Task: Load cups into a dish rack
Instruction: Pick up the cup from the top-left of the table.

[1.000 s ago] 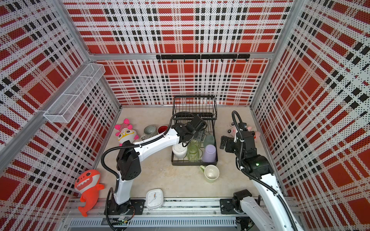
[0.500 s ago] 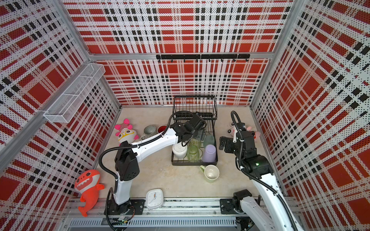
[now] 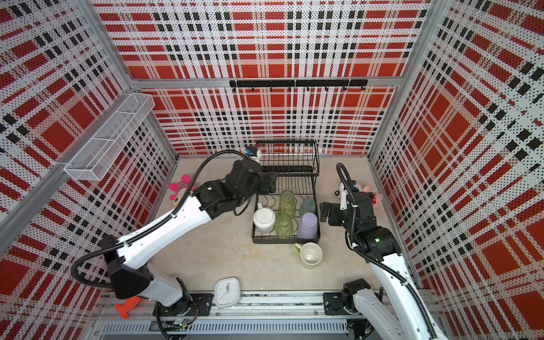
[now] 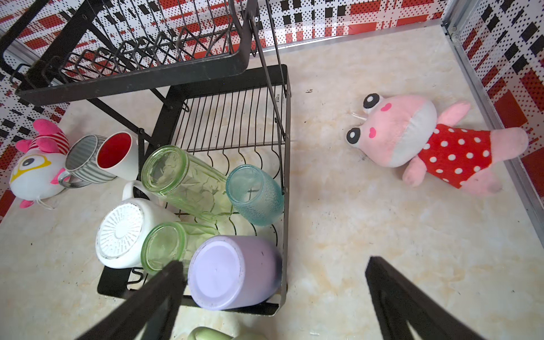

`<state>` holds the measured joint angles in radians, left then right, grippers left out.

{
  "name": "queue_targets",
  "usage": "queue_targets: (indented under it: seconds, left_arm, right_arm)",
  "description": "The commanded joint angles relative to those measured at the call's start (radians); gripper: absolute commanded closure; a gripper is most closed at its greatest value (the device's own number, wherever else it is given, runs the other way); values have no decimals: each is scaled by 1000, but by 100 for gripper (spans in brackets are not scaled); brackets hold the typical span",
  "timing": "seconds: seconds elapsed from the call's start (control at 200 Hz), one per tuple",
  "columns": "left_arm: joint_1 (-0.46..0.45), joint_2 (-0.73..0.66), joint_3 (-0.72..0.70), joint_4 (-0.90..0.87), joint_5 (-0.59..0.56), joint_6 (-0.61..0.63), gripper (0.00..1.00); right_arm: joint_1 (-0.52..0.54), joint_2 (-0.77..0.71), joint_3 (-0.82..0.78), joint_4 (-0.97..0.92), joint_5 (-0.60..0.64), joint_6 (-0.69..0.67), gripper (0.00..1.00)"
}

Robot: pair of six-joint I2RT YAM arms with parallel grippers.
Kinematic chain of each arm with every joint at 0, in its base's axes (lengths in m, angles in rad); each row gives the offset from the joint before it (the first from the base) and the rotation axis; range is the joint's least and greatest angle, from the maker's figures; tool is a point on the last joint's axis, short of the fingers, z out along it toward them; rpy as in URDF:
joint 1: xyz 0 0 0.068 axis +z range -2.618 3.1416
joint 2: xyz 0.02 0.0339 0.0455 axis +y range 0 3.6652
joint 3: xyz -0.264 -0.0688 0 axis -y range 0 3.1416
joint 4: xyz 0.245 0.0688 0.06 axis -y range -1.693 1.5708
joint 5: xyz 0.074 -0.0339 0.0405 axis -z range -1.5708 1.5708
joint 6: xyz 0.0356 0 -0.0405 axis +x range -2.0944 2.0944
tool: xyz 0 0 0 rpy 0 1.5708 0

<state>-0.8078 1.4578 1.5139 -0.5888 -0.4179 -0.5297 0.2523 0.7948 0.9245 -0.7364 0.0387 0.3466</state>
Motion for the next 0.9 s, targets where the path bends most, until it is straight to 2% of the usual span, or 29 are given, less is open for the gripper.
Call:
queue_targets:
  seconds: [0.0,0.09,0.17,0.301,0.326,0.431,0.561,0.626,0.817,0.897]
  left_arm:
    - [165,-144,-200,110,98,-82,14]
    - [308,-264,-333,160,145,-89,17]
    - [425,-302,-382,152,186,-62,17]
    - [551,-258,-399,133,248,-3,17]
    - [598,-242,-400,133,255,6,17]
    - [668,-151,-387,142,283,46,17]
    - [732,-26,-346,161,345,92,16]
    - [748,32,-325,180,335,109,17]
    - [743,205,-237,197,296,210,21]
    - [742,266,-211,197,326,219,25]
  right_arm:
    - [-6,-12,5,-7,14,-27,0]
    - [-7,-11,0,-14,21,-31,0]
    - [-6,-8,0,-8,8,-38,0]
    - [-6,3,0,-2,12,-35,0]
    - [-5,5,-3,1,11,-31,0]
    - [-6,15,-16,10,-3,-20,0]
    - [-6,21,-26,8,-4,-17,0]
    - [-6,20,-29,5,0,-14,0]
    - [-6,4,-31,5,3,-9,0]
    - [-5,6,-33,5,2,-9,0]
